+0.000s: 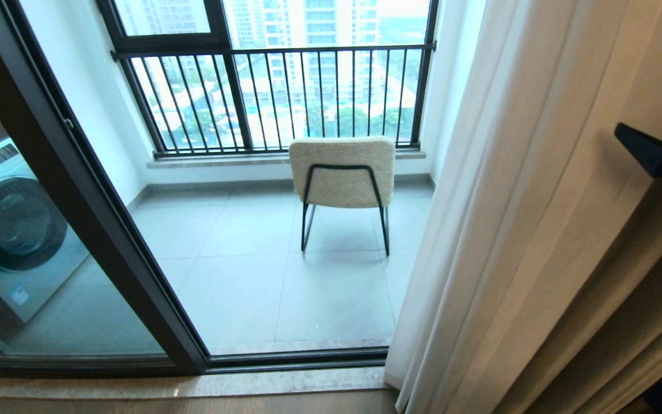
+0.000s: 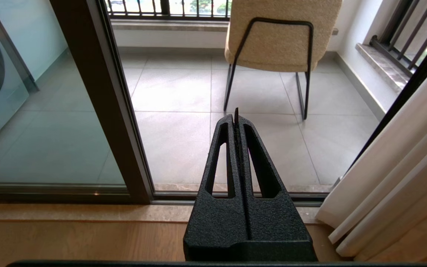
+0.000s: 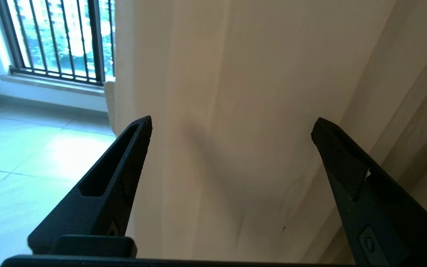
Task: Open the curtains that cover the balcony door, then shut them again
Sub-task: Close the inner curtains on both sides
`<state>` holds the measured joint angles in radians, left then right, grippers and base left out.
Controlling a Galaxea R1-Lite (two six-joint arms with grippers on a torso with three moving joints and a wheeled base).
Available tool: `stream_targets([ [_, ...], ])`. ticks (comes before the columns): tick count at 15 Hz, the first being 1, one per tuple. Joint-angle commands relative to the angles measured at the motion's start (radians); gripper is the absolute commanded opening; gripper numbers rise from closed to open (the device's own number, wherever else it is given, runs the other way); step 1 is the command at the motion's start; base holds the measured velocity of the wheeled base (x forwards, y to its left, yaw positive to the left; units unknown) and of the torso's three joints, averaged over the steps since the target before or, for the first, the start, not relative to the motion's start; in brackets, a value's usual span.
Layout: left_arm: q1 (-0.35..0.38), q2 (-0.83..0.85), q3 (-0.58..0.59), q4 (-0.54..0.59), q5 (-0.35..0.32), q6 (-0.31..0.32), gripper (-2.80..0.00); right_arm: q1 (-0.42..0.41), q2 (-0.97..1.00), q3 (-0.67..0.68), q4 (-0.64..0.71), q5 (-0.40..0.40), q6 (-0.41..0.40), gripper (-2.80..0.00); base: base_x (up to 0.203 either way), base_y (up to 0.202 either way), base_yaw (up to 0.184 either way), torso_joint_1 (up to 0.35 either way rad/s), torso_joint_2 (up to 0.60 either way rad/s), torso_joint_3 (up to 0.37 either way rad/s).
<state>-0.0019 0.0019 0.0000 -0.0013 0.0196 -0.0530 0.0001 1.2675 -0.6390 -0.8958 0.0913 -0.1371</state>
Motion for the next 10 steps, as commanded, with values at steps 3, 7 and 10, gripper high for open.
stream_targets([
  [3, -0.001, 0.0, 0.0, 0.0, 0.0, -0.001, -2.8, -0.045, 0.05, -0.045, -0.002, 0.008, 0.028, 0.0, 0.0, 0.0, 0.0, 0.0, 0.0, 0.0],
  [7, 0.0, 0.0, 0.0, 0.0, 0.002, -0.001, -2.8, -0.045, 0.052, -0.054, 0.0, 0.024, 0.102, 0.0, 0.0, 0.0, 0.0, 0.0, 0.0, 0.0],
  [10, 0.0, 0.0, 0.0, 0.0, 0.0, -0.001, -2.8, -0.046, 0.052, -0.054, -0.001, 0.076, 0.12, 0.0, 0.0, 0.0, 0.0, 0.0, 0.0, 0.0],
])
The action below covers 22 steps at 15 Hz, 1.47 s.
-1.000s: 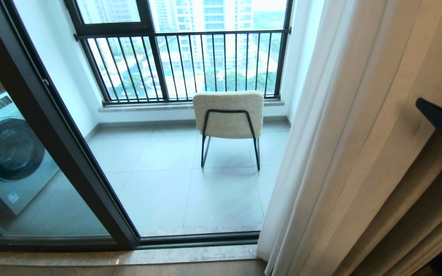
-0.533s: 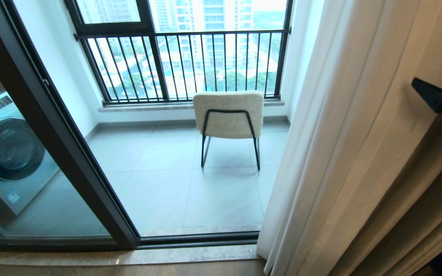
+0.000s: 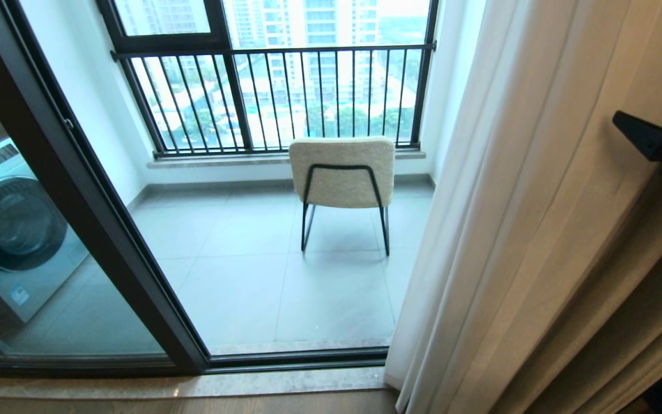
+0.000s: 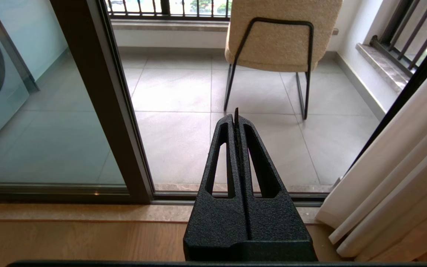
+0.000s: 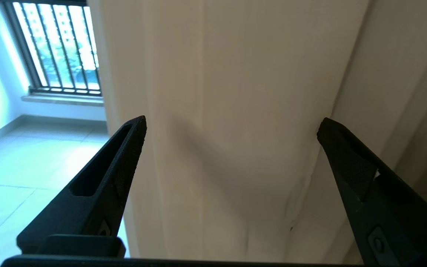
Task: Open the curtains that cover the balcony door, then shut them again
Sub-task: Close the inner curtains on both sides
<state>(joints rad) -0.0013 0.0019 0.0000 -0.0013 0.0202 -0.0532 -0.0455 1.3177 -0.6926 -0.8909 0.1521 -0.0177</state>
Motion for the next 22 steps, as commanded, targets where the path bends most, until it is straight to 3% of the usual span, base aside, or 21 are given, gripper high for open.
stream_targets([
  [1, 0.0, 0.0, -0.001, 0.0, 0.0, 0.0, -2.8, 0.0, 0.002, -0.002, -0.007, 0.028, 0.001, 0.0, 0.0, 0.0, 0.0, 0.0, 0.0, 0.0],
  [9, -0.001, 0.0, 0.0, 0.0, 0.0, 0.0, -2.8, -0.004, 0.05, -0.043, -0.008, 0.064, 0.074, 0.0, 0.0, 0.0, 0.0, 0.0, 0.0, 0.0],
  [15, 0.0, 0.0, 0.0, 0.0, 0.001, 0.0, -2.8, -0.005, 0.094, -0.069, -0.016, 0.16, 0.077, 0.0, 0.0, 0.0, 0.0, 0.0, 0.0, 0.0],
  [22, 0.0, 0.0, 0.0, 0.0, 0.0, 0.0, -2.8, -0.002, 0.155, -0.114, -0.04, 0.175, 0.064, 0.0, 0.0, 0.0, 0.0, 0.0, 0.0, 0.0],
])
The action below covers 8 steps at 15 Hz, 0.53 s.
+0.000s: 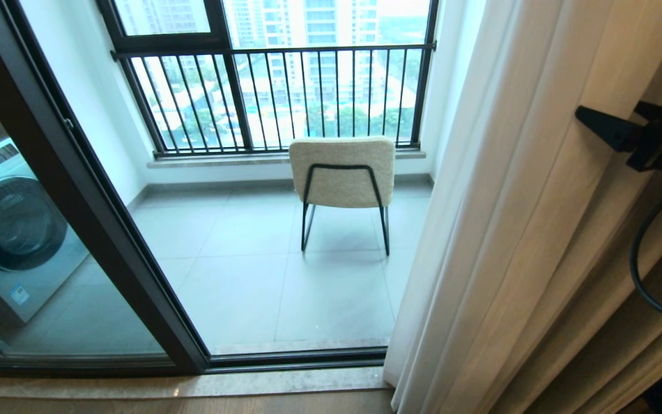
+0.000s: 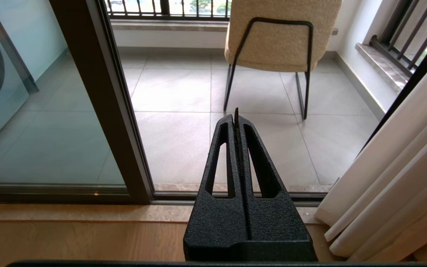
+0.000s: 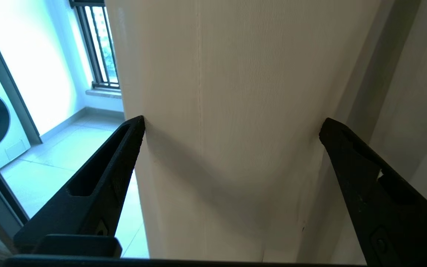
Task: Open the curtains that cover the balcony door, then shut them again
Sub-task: Close the inner curtains on both sides
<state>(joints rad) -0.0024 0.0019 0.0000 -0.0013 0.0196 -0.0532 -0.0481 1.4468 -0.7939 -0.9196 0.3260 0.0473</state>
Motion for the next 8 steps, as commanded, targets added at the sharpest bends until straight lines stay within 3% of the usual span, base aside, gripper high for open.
stream_targets([
  [1, 0.001, 0.0, 0.0, 0.0, 0.002, 0.0, -2.8, 0.002, 0.041, -0.023, -0.028, 0.001, -0.001, 0.0, 0.0, 0.0, 0.0, 0.0, 0.0, 0.0],
  [8, 0.001, 0.0, 0.0, 0.0, 0.002, 0.0, -2.8, 0.034, 0.102, -0.042, -0.081, -0.005, -0.025, 0.0, 0.0, 0.0, 0.0, 0.0, 0.0, 0.0],
])
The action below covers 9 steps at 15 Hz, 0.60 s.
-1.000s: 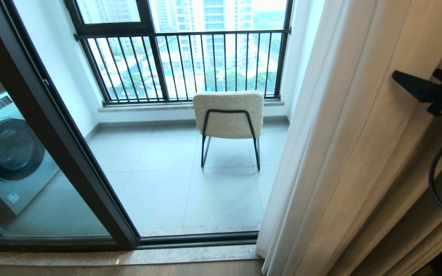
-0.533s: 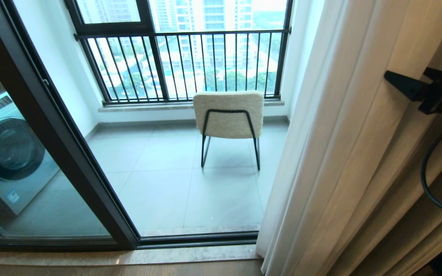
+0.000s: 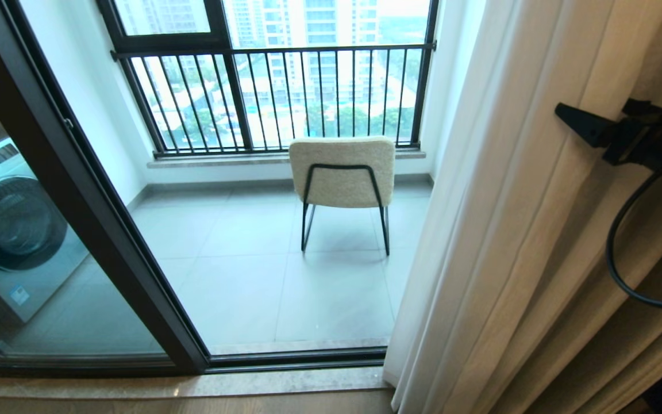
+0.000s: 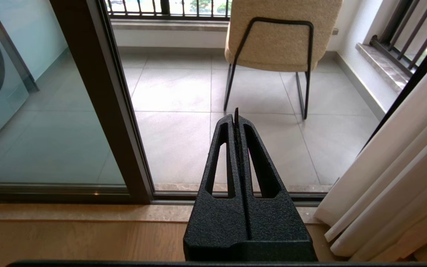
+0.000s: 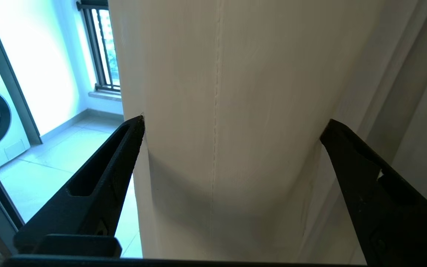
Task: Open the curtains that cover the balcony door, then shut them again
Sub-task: Close the inner curtains on both sides
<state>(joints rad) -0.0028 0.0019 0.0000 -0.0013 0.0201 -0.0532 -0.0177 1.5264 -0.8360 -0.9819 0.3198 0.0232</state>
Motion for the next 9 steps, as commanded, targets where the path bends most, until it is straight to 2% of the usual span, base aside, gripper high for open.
stream_targets([
  [1, 0.001, 0.0, 0.0, 0.0, 0.0, 0.0, -2.8, 0.01, 0.031, 0.0, -0.037, 0.0, -0.002, 0.0, 0.0, 0.0, 0.0, 0.0, 0.0, 0.0],
  [7, 0.0, 0.0, -0.001, 0.0, 0.0, 0.0, -2.8, 0.015, 0.037, 0.006, -0.049, -0.001, -0.035, 0.0, 0.0, 0.0, 0.0, 0.0, 0.0, 0.0],
  [8, 0.001, 0.0, -0.001, 0.0, 0.001, 0.0, -2.8, 0.015, 0.037, 0.006, -0.049, 0.001, -0.04, -2.8, 0.0, 0.0, 0.0, 0.0, 0.0, 0.0],
  [9, 0.001, 0.0, 0.0, 0.0, 0.0, 0.0, -2.8, 0.015, 0.035, 0.005, -0.049, 0.001, -0.039, -2.8, 0.0, 0.0, 0.0, 0.0, 0.0, 0.0],
])
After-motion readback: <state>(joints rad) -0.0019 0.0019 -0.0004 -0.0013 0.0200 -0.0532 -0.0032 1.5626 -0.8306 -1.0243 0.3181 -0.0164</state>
